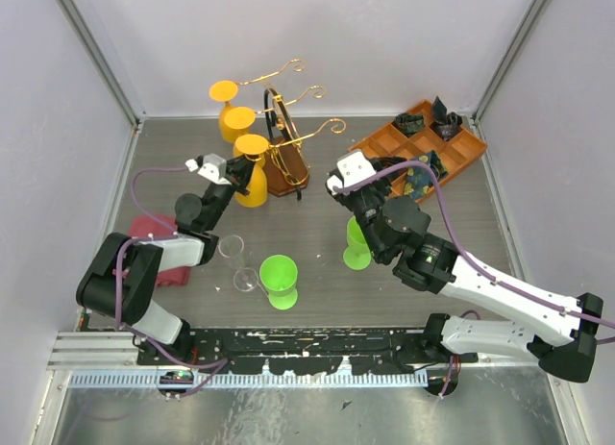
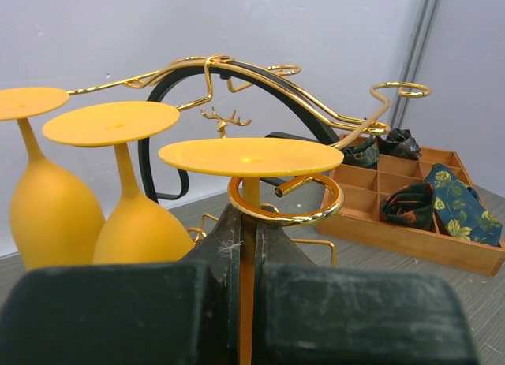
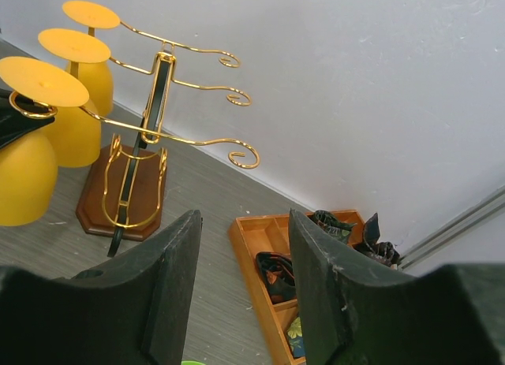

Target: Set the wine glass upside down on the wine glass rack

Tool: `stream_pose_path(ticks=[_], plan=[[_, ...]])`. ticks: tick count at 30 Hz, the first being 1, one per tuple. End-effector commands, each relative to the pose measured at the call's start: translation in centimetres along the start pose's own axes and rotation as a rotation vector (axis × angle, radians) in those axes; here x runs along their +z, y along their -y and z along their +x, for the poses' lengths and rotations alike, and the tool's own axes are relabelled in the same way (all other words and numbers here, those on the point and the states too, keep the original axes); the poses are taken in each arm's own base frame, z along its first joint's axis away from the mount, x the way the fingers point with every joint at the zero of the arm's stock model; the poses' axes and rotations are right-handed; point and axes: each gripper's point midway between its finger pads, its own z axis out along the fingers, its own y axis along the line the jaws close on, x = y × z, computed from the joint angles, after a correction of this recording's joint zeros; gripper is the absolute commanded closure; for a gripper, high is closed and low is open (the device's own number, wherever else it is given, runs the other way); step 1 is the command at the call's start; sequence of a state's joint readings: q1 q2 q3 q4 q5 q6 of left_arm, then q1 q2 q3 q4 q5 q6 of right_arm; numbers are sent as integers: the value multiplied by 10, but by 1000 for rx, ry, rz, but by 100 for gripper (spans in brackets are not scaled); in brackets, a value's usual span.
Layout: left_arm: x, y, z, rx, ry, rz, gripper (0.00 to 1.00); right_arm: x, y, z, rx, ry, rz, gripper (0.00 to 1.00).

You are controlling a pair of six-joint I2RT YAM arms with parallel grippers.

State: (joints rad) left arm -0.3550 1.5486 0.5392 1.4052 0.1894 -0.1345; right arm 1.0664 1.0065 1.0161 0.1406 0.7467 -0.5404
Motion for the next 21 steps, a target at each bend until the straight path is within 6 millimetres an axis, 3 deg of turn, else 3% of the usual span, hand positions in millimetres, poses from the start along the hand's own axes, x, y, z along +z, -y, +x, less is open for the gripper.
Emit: stream_pose_path(ticks=[1, 11, 21], plan=[[-5, -7, -18, 51, 49, -28, 100, -1, 8, -9, 26, 25, 27, 46], [-14, 12, -30, 76, 65, 63, 100, -1, 8, -5, 26, 16, 30, 46], [-15, 30, -26, 31, 49, 161, 100, 1, 4, -1, 17, 3, 30, 46]])
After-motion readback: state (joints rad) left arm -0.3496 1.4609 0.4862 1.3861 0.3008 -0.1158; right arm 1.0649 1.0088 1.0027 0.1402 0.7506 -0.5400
